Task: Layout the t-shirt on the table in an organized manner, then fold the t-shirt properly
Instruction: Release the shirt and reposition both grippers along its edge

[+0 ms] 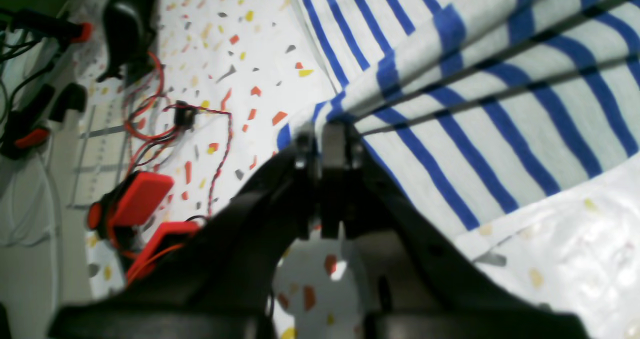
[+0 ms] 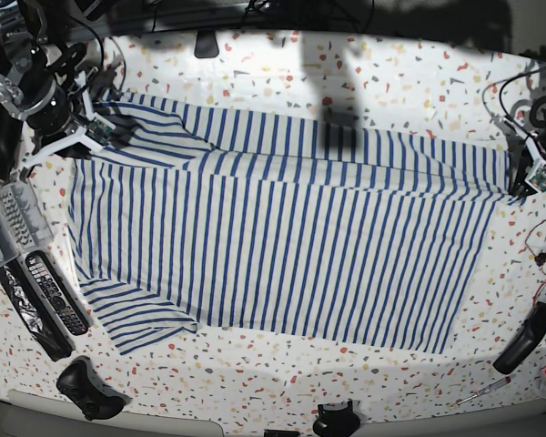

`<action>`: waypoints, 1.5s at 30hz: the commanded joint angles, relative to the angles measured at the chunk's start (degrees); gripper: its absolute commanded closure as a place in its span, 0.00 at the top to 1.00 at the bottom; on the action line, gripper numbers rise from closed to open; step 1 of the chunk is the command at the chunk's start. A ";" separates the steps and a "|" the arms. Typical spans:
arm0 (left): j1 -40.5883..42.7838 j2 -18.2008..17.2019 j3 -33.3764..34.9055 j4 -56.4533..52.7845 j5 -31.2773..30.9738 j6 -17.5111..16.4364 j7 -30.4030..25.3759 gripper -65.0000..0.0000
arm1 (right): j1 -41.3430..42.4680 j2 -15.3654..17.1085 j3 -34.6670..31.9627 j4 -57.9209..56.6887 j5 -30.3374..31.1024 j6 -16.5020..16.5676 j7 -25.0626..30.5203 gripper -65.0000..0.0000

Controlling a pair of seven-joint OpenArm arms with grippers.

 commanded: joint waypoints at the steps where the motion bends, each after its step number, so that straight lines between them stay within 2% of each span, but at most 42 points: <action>1: -0.85 -1.42 0.00 -0.11 -0.42 1.25 -0.61 0.00 | 0.26 0.96 0.61 0.44 -0.63 -0.98 -0.37 0.00; 13: -2.54 -1.42 1.88 -2.10 0.02 1.25 -1.14 0.00 | 0.33 0.96 0.57 -6.29 -0.70 -0.98 4.59 0.00; 31: -5.53 -1.40 2.16 -2.12 -0.07 1.25 -0.02 0.00 | 2.08 0.94 0.57 -7.30 0.39 -1.22 3.98 0.00; 32: -5.53 -1.44 2.14 -2.12 -0.04 1.27 0.00 0.00 | 2.08 0.94 0.57 -7.30 0.39 -1.29 3.98 0.03; 34: -5.55 -1.44 2.14 -2.12 -0.04 1.29 0.17 0.00 | 2.08 0.94 0.57 -7.30 0.46 -2.16 3.85 0.21; 36: -5.53 -1.46 2.14 -2.12 -0.04 1.31 0.20 0.24 | 2.08 0.94 0.57 -7.30 0.66 -3.67 3.82 0.31; 37: -5.53 -1.46 2.14 -2.12 -0.04 1.31 0.20 0.31 | 2.08 0.96 0.57 -7.30 0.63 -4.13 3.82 0.33; 42: -5.70 -1.97 2.14 -2.08 -0.02 1.88 0.26 0.33 | 2.05 0.94 0.57 -7.30 0.66 -4.57 3.69 0.33; 45: -5.70 -2.23 2.12 -2.08 -0.04 5.57 0.46 0.33 | 2.03 0.94 0.57 -7.28 0.90 -4.63 3.13 0.33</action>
